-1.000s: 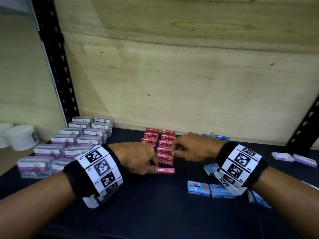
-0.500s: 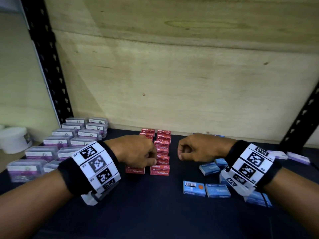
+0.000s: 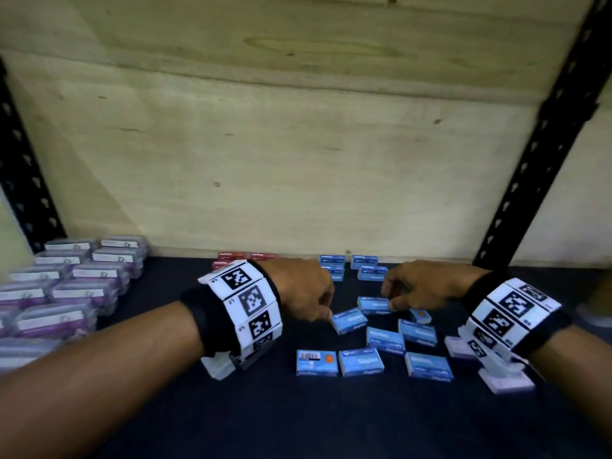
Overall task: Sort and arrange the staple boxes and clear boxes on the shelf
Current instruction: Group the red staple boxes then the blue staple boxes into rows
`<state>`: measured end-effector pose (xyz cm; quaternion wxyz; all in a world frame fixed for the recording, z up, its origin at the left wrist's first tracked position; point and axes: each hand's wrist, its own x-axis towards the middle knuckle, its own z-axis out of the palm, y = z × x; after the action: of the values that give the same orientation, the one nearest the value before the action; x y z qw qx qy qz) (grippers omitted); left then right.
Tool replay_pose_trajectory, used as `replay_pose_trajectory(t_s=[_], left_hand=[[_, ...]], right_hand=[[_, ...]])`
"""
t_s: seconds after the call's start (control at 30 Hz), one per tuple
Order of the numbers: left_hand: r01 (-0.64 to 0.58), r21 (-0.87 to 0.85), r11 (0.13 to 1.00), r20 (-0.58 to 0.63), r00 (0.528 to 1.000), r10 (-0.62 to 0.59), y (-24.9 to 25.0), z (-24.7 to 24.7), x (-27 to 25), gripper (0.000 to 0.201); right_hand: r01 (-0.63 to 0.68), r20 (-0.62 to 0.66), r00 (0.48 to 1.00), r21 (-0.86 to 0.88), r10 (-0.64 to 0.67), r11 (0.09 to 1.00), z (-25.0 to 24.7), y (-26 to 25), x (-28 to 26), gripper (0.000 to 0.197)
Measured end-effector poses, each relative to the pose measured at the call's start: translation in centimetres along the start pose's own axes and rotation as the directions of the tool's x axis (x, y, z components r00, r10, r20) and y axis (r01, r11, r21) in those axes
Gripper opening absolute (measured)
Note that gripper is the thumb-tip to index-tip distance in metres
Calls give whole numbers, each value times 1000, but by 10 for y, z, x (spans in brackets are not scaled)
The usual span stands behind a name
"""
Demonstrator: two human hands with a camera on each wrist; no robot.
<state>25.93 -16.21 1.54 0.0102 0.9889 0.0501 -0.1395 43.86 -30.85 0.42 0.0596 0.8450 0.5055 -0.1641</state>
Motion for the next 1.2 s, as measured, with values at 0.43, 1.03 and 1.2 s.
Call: replay_pose_trajectory(t_s=[0.43, 1.03, 1.2], left_hand=[[59, -24, 998, 163, 985, -54, 19, 0, 40, 42], [233, 104, 967, 15, 972, -236, -9, -4, 66, 23], [226, 172, 959, 10, 973, -231, -12, -1, 68, 21]], right_hand=[[32, 66, 997, 3, -32, 999, 4, 4, 14, 46], [-53, -83, 995, -41, 50, 998, -1, 17, 33, 22], [-54, -78, 996, -64, 49, 996, -4, 17, 38, 24]])
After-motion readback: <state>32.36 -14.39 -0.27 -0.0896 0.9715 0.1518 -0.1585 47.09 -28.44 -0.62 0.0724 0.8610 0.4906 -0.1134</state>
